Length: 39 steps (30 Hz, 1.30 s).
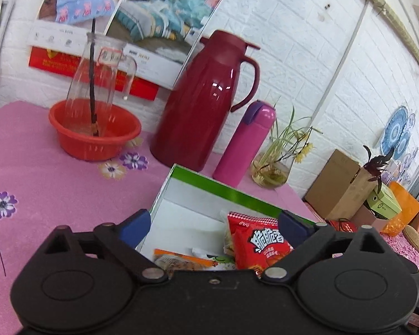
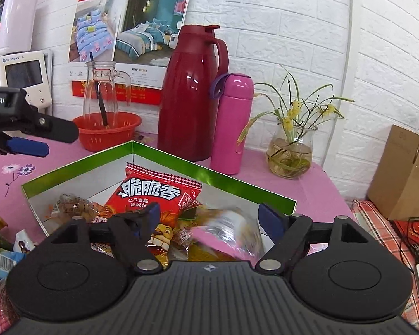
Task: Organize snacks
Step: 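Move the left tool back to the snack pile above the orange packet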
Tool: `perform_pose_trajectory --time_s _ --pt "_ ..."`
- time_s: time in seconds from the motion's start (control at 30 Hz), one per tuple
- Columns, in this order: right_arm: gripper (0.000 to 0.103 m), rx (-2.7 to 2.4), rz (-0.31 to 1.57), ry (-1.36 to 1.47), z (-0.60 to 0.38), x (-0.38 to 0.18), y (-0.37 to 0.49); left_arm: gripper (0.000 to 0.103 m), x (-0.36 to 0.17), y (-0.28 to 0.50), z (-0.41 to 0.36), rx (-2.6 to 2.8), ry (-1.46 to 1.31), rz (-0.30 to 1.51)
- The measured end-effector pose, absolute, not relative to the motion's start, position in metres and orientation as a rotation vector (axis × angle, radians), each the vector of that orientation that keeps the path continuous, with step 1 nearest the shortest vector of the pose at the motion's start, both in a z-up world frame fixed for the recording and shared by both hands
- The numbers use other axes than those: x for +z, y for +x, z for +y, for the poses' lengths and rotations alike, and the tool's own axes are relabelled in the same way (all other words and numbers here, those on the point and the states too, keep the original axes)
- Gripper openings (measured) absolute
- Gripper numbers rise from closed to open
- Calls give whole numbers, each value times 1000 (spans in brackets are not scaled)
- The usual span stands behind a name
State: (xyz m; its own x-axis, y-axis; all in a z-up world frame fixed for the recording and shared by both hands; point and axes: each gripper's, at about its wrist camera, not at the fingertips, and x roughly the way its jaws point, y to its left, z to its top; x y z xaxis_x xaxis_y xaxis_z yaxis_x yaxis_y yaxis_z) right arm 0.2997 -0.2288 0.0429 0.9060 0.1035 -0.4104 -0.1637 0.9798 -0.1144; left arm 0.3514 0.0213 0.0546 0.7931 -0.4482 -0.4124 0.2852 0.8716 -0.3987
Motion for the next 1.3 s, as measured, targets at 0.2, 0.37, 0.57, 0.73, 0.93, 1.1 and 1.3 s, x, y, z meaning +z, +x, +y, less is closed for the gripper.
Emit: perform_pose_trajectory --time_s 0.2,0.37,0.57,0.73,0.93,1.1,1.3 --pt "103 155 405 -72 -234 56 284 103 63 336 17 -409 -298 528" --pt "103 181 382 -41 -233 73 262 103 75 315 15 -416 -286 517" --pt "103 220 354 -31 -227 94 227 103 100 279 13 -439 -259 489" --pt "103 271 357 -51 -217 102 193 103 111 242 13 -445 -237 480" --pt "103 352 400 -80 -203 95 159 103 104 200 18 -450 -201 499" --pt "103 413 431 -99 -192 85 140 103 88 170 26 -468 -185 512" --pt "103 469 503 -90 -180 63 131 103 55 148 43 -444 -155 560"
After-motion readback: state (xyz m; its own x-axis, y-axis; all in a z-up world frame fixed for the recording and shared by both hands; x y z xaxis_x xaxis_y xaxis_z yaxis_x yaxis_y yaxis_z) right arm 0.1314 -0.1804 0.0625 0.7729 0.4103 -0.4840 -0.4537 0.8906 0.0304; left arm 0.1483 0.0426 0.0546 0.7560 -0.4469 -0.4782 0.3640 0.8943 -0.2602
